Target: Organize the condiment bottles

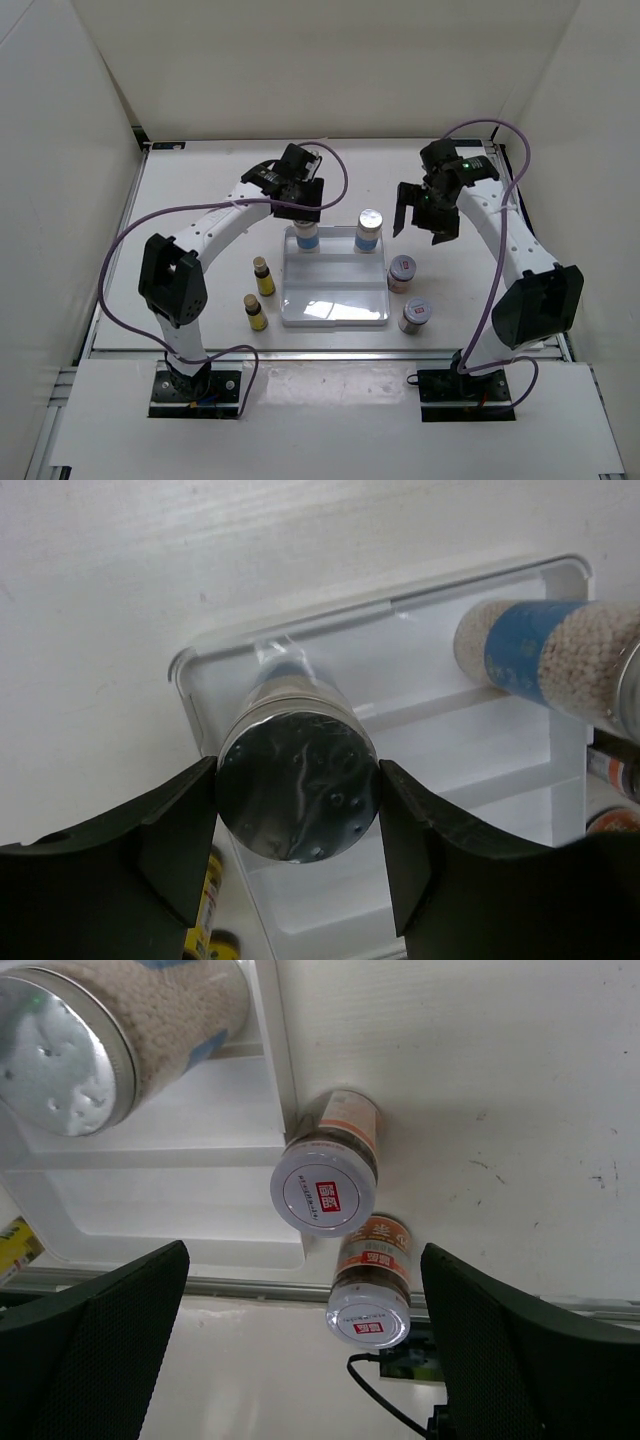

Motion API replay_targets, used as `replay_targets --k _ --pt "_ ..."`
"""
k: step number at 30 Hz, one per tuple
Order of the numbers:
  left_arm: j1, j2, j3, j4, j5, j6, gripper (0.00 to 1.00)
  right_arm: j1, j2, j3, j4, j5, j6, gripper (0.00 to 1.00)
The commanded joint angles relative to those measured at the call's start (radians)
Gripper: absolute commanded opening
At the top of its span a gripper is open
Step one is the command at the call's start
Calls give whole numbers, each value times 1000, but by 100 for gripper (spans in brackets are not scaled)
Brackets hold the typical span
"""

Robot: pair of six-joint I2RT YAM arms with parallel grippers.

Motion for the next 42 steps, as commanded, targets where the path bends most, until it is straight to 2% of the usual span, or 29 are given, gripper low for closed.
replay_targets --k 1,2,5,6,9,15,21,24,29,36,42 --pt "0 -15 2 43 6 -13 50 -2 20 -14 -51 -20 -28 100" --pt "0 -15 2 43 6 -13 57 -2 20 -31 -51 -20 -28 100" --pt "0 -24 2 43 -6 10 70 -2 11 -60 -39 -20 -28 100" --pt "0 -24 2 43 -20 10 84 -2 11 -69 -39 -20 -28 100" --pt "0 -59 40 43 -58 46 100 -2 31 -69 -30 -43 -28 100" --pt "0 -145 133 31 -210 145 100 47 74 -91 -30 -55 -28 100" --pt "-9 -224 101 2 -396 198 100 126 158 -100 -19 9 -28 100" --pt "-10 -276 52 2 -495 208 100 135 201 -100 -19 38 -19 95" --pt "-10 -342 -23 2 -534 218 100 144 237 -100 -19 84 -10 89" --pt "-10 -360 -67 2 -543 218 100 155 258 -88 -19 97 -20 89" --pt "-10 -389 -121 -8 -534 209 100 164 240 1 -39 118 -20 90"
